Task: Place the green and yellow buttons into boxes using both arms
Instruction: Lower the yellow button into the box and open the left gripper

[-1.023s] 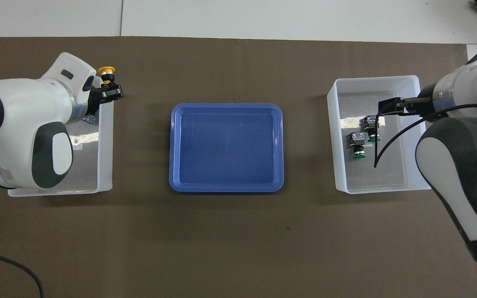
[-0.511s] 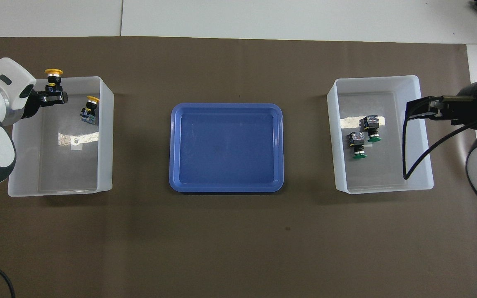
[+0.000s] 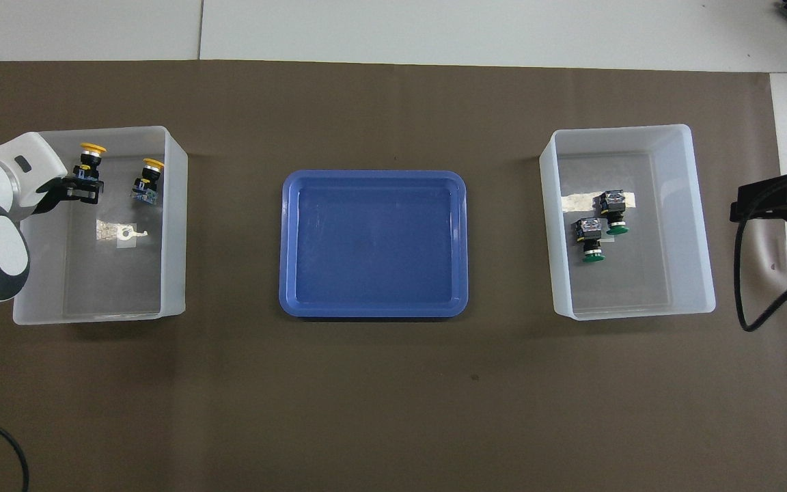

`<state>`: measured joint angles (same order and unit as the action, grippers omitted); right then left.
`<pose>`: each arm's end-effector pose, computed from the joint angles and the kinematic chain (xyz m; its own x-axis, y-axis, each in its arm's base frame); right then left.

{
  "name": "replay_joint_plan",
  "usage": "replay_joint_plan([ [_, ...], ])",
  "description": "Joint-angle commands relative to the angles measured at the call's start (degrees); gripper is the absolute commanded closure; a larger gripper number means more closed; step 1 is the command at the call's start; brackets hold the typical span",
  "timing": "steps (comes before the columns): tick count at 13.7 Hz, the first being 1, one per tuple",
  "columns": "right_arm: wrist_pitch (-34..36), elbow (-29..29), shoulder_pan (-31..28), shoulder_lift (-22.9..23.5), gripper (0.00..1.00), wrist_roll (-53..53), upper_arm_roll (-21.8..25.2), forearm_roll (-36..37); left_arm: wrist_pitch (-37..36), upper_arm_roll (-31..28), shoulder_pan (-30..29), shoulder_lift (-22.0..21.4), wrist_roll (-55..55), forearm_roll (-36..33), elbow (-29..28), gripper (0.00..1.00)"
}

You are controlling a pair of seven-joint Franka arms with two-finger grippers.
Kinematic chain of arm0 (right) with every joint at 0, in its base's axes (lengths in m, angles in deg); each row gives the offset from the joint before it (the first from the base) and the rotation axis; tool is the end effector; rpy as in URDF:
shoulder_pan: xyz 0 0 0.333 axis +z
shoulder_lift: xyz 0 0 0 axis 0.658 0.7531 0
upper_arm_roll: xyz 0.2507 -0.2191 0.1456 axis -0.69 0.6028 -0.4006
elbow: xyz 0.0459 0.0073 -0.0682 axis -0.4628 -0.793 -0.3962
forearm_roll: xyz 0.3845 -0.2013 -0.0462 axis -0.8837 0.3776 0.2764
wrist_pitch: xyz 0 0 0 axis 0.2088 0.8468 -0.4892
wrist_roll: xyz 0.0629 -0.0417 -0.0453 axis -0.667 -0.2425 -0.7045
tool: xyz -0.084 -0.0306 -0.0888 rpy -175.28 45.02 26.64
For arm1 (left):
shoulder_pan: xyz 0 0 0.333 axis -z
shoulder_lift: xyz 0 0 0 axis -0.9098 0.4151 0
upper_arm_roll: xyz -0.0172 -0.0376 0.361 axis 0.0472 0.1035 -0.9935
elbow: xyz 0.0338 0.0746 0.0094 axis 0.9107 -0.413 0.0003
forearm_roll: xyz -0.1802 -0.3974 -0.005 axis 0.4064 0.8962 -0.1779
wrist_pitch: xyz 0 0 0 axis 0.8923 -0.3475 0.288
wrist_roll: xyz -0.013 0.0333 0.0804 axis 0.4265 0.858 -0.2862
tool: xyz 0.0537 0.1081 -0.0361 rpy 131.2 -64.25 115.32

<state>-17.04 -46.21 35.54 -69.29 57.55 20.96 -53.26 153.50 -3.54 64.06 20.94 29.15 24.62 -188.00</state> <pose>0.5809 -0.0120 0.6854 0.9828 -0.1774 0.0517 -0.1789 -0.9835 0.0255 0.6739 0.0589 0.3645 0.9118 -0.2731 0.3066 -0.2688 -0.9615 -0.0568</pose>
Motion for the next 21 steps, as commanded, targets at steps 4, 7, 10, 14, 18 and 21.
replay_joint_plan([
  [4, 0.97, -1.62, 5.95, -1.31, 0.0, -4.26, 7.56, -0.81, 6.29, 0.6, 0.36, 4.83, 2.49, 0.21, -0.36, 1.0],
  [7, 1.06, -0.49, 8.67, -0.43, 0.0, -6.97, 9.74, 0.24, 9.44, 0.68, 0.62, 5.63, 2.31, 0.21, -0.09, 0.01],
  [10, 0.97, -0.48, 9.92, -0.25, 0.0, -7.25, 12.14, -0.81, 9.02, 0.6, 0.62, 5.37, 1.87, 0.21, 0.34, 0.0],
  [14, 3.08, 1.97, 8.16, 1.32, 0.0, -7.25, 12.4, -4.33, 5.87, 0.6, 0.62, 2.04, 1.61, 0.3, 0.52, 0.0],
  [18, 2.29, 1.01, 8.95, 0.72, 0.0, -9.34, 11.87, -1.43, -6.77, 0.6, 2.37, -6.39, -2.06, 0.21, 0.52, 0.0],
  [21, 2.91, 0.05, 8.95, 0.36, 0.0, -9.71, 11.87, -1.43, -12.94, 0.6, 6.06, -10.88, -9.27, 0.12, 0.17, 0.0],
])
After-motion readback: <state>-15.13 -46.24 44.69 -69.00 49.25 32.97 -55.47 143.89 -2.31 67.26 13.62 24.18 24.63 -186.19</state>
